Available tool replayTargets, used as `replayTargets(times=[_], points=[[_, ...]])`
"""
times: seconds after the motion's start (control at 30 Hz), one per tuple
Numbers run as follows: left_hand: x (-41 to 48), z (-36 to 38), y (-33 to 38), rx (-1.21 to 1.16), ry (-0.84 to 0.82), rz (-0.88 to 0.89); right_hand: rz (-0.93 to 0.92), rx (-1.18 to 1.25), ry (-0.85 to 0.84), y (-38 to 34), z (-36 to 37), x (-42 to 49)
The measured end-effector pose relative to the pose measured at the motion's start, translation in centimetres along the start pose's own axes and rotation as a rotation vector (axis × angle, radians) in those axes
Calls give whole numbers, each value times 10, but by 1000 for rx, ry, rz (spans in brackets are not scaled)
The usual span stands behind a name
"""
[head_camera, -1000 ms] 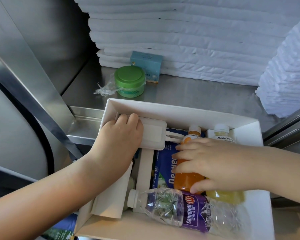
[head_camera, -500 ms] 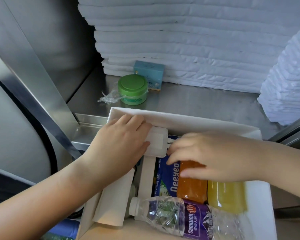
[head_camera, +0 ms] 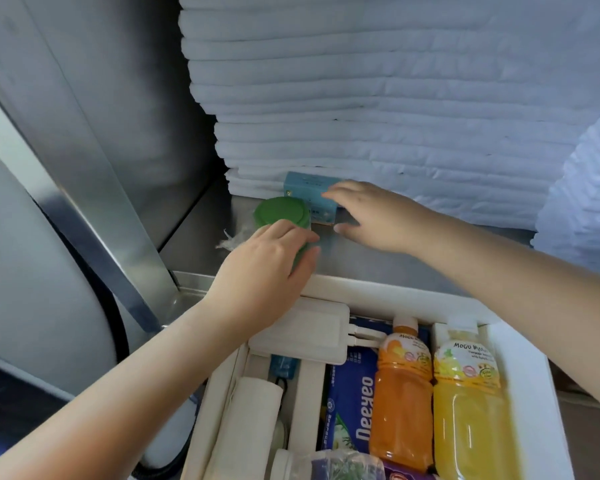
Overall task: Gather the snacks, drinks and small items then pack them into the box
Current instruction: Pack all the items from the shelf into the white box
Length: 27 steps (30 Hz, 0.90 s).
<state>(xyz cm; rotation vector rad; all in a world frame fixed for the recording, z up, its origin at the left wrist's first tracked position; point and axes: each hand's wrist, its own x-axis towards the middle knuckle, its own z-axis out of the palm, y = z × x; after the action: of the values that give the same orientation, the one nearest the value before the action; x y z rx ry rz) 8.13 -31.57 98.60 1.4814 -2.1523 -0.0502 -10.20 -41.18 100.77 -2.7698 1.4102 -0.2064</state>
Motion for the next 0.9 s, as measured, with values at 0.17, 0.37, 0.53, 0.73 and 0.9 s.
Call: replayTargets(times=[0.17, 0.37, 0.53, 0.73, 0.9], points=[[-1, 6, -5, 135, -48, -4, 41, -64, -51, 15, 24, 33], [1, 8, -5, 141, -96, -80, -16, -95, -5, 19, 31, 31], [8, 4, -7, -64, -133, -110, -23, -88, 54, 20, 33, 32], [42, 0, -28, -21, -240, -270, 54, -20, 9, 24, 38, 30], [74, 18, -37, 112, -434, -336, 28, -60, 31, 26, 38, 31]])
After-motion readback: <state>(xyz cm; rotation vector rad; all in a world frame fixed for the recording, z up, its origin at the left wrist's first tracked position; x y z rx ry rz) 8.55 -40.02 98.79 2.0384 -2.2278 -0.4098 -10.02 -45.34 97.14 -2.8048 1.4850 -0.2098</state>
